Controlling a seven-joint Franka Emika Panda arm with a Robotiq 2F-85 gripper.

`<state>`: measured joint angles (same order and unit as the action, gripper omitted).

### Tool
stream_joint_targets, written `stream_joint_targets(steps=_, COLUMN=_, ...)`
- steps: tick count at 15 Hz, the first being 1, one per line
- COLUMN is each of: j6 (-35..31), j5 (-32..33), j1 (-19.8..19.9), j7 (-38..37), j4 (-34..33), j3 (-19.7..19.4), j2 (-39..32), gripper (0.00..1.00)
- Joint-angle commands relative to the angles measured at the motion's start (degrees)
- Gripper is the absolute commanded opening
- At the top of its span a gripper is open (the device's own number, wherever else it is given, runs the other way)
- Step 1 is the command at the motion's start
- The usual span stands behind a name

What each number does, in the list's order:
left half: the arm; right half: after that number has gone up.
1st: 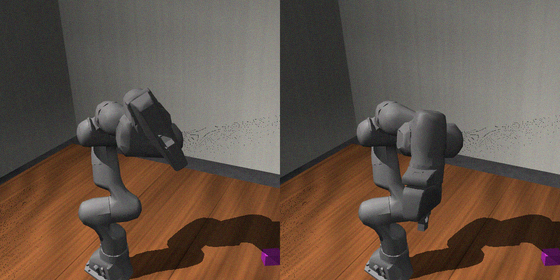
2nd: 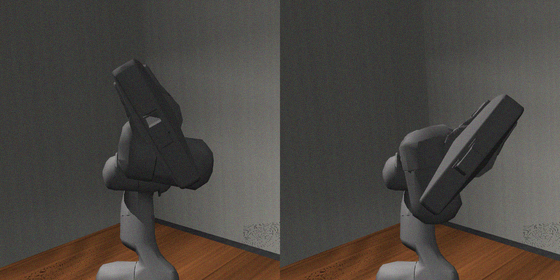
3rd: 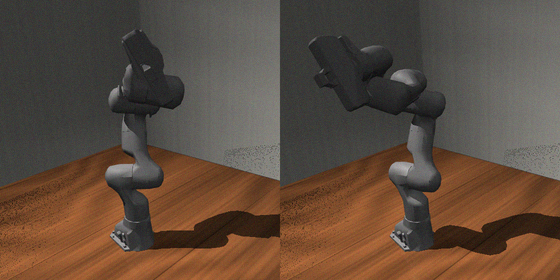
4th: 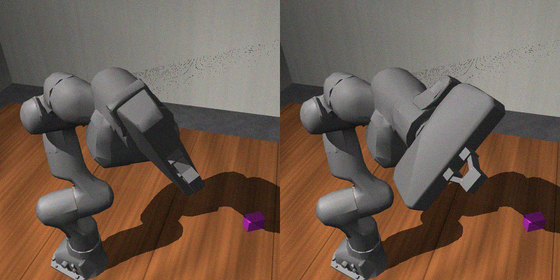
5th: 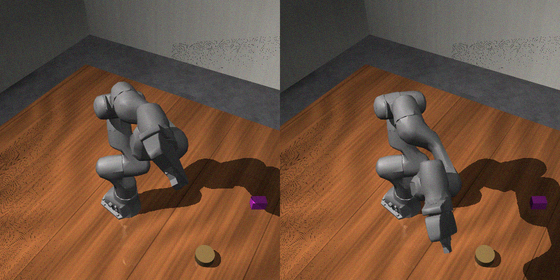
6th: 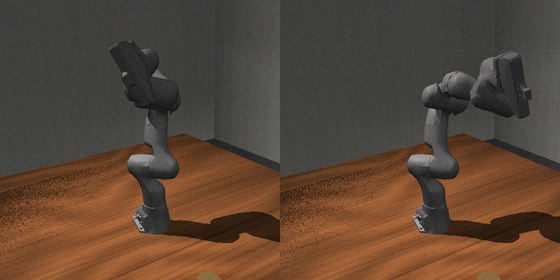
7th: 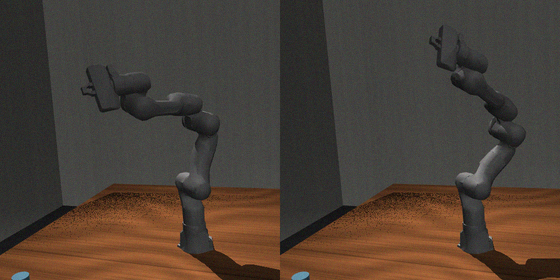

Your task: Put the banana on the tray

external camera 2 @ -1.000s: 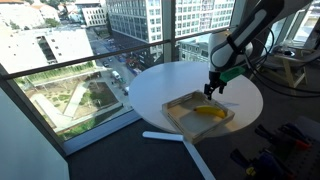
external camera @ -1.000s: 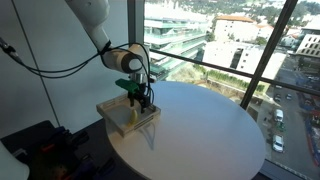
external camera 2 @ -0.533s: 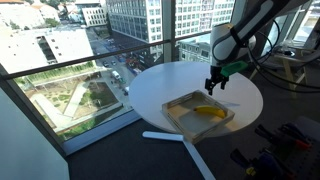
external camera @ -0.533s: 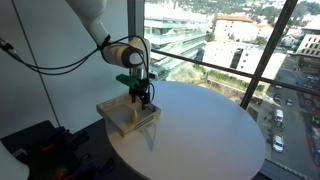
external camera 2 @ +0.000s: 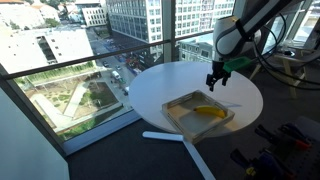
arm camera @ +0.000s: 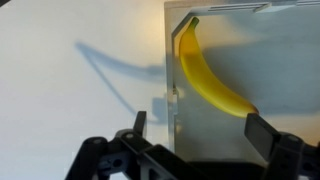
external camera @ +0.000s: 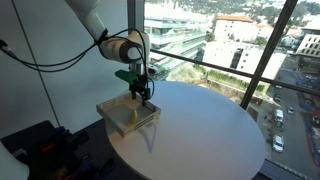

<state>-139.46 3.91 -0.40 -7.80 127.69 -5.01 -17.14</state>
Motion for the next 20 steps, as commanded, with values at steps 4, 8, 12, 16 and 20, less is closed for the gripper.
stream_joint_targets(steps=4, j6=0.47, j5=-0.09, j1=0.78, j7=-0.95, j4=4.61, j3=0.10, j2=6.29, gripper=1.00)
stream_joint_targets(steps=8, j6=0.45, j5=-0.15, j1=1.00, j7=-0.82, j4=6.54, j3=0.24, j2=8.70, gripper=1.00)
stream_joint_targets(steps=12, j6=0.54, j5=-0.17, j1=1.21, j7=-0.75, j4=7.89, j3=0.27, j2=10.77, gripper=1.00)
stream_joint_targets(steps=16, j6=0.43, j5=-0.29, j1=1.51, j7=-0.62, j4=9.03, j3=0.33, j2=12.69, gripper=1.00)
stream_joint_targets(steps=20, j6=0.45, j5=-0.39, j1=1.84, j7=-0.52, j4=9.89, j3=0.37, j2=14.42, gripper=1.00)
